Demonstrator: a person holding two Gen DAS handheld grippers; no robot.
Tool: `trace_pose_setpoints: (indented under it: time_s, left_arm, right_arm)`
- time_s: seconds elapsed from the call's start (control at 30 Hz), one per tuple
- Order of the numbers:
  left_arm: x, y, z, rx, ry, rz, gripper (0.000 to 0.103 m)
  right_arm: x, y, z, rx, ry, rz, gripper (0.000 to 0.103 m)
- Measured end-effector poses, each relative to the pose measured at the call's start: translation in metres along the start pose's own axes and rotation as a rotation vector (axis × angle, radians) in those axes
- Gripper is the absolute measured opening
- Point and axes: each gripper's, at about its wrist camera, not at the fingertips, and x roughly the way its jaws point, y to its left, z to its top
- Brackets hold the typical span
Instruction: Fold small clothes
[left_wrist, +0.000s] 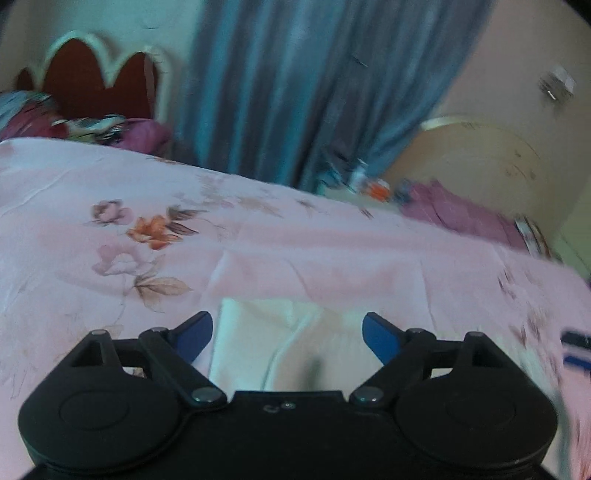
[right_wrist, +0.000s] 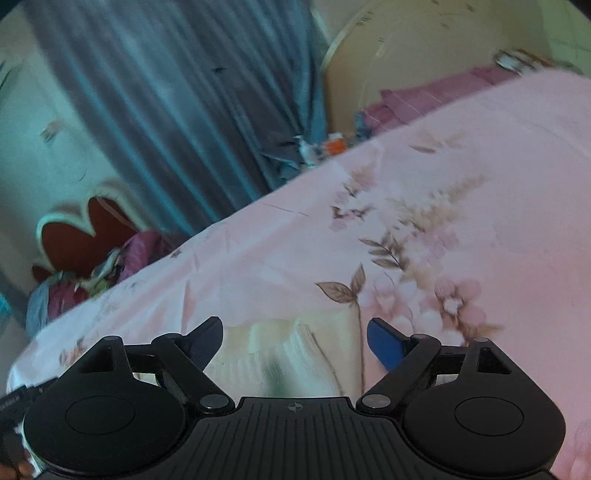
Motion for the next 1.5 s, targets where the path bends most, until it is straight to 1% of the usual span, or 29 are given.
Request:
trace_pose_setpoints:
  time_s: [0.07,0.13,0.17,0.2,0.3,0.33,0.37,0.4,0.5,0.53,0.57,0.6,0.73,0.8,0.83,0.9,1.07,1.13,1.17,1.2,1.23,1.27,1.3,1.33,1.37,1.4,1.43,1.47,1.5]
  left_arm:
    - [0.007,-0.007,-0.005,0.066,0.032,-0.009,0.084]
    - [0.016,-0.012,-0.01,0.097,0.061,-0.012,0.083]
    - [0.021,-0.012,-0.012,0.102,0.073,-0.015,0.08]
    - [0.026,-0.013,-0.013,0.103,0.083,-0.014,0.079]
    - [0.039,-0.013,-0.014,0.11,0.111,-0.007,0.073]
    - [0.043,-0.012,-0.015,0.116,0.121,-0.006,0.069]
    - [0.047,-0.011,-0.016,0.122,0.131,-0.007,0.063]
    - [0.049,-0.011,-0.017,0.128,0.132,-0.01,0.061]
    - [0.049,-0.01,-0.019,0.143,0.119,-0.022,0.042]
    - [0.048,-0.01,-0.02,0.15,0.113,-0.032,0.027]
    - [0.047,-0.01,-0.02,0.158,0.104,-0.035,0.013]
    - [0.046,-0.011,-0.021,0.167,0.091,-0.038,0.009]
    - [0.04,-0.01,-0.017,0.159,0.02,-0.042,0.003]
    - [0.035,-0.012,-0.015,0.155,-0.033,-0.036,0.003]
    - [0.033,-0.013,-0.013,0.157,-0.058,-0.031,0.003]
    - [0.033,-0.015,-0.009,0.157,-0.09,-0.017,0.003]
    - [0.049,-0.015,-0.009,0.151,-0.079,0.022,0.003]
    - [0.053,-0.017,-0.014,0.175,-0.078,0.039,0.003]
    - [0.056,-0.019,-0.016,0.193,-0.072,0.047,0.003]
    - [0.061,-0.019,-0.019,0.211,-0.046,0.057,0.004]
    - [0.063,-0.018,-0.022,0.219,-0.029,0.061,0.005]
    - [0.063,-0.018,-0.024,0.226,-0.033,0.067,0.009]
    - [0.063,-0.018,-0.023,0.232,-0.029,0.073,0.01]
    - [0.061,-0.019,-0.023,0.237,-0.026,0.074,0.012]
    - [0.059,-0.019,-0.022,0.245,-0.028,0.087,0.023]
    - [0.057,-0.019,-0.022,0.251,-0.031,0.105,0.026]
    - [0.056,-0.018,-0.022,0.251,-0.027,0.105,0.03]
    - [0.054,-0.017,-0.021,0.247,-0.02,0.102,0.036]
    - [0.051,-0.016,-0.021,0.24,-0.014,0.101,0.041]
  right_arm:
    - [0.008,0.005,-0.004,-0.065,0.03,0.0,0.085]
    - [0.017,0.007,-0.01,-0.107,0.063,0.002,0.074]
    - [0.022,0.008,-0.014,-0.119,0.081,0.002,0.067]
    - [0.025,0.007,-0.017,-0.124,0.092,0.002,0.065]
    - [0.031,0.01,-0.022,-0.152,0.102,-0.008,0.065]
    - [0.032,0.011,-0.023,-0.164,0.105,-0.008,0.064]
    - [0.034,0.012,-0.024,-0.176,0.111,-0.007,0.057]
    - [0.036,0.012,-0.025,-0.183,0.121,-0.008,0.048]
    - [0.041,0.011,-0.026,-0.18,0.139,-0.01,0.037]
    - [0.042,0.01,-0.026,-0.18,0.141,-0.013,0.033]
    - [0.042,0.011,-0.026,-0.183,0.139,-0.015,0.015]
    - [0.041,0.011,-0.025,-0.181,0.138,-0.014,0.005]
    - [0.036,0.018,-0.023,-0.214,0.091,-0.031,0.005]
    - [0.034,0.021,-0.018,-0.209,0.047,-0.037,0.005]
    - [0.033,0.023,-0.016,-0.208,0.023,-0.047,0.002]
    - [0.035,0.025,-0.012,-0.208,-0.003,-0.058,0.002]
    - [0.057,0.019,-0.012,-0.182,0.014,-0.107,0.002]
    - [0.064,0.017,-0.014,-0.178,0.013,-0.131,0.002]
    - [0.067,0.015,-0.016,-0.183,0.02,-0.141,0.002]
    - [0.071,0.014,-0.019,-0.189,0.031,-0.147,0.002]
    - [0.071,0.013,-0.019,-0.191,0.023,-0.146,0.002]
    - [0.07,0.012,-0.018,-0.189,0.025,-0.147,0.003]
    - [0.069,0.013,-0.018,-0.189,0.027,-0.149,0.006]
    - [0.067,0.014,-0.017,-0.195,0.025,-0.156,0.013]
    - [0.063,0.015,-0.016,-0.2,0.013,-0.172,0.033]
    - [0.058,0.016,-0.015,-0.2,-0.003,-0.178,0.056]
    - [0.053,0.015,-0.015,-0.195,-0.021,-0.188,0.066]
    - [0.047,0.015,-0.014,-0.193,-0.038,-0.189,0.069]
    - [0.044,0.016,-0.013,-0.192,-0.039,-0.187,0.069]
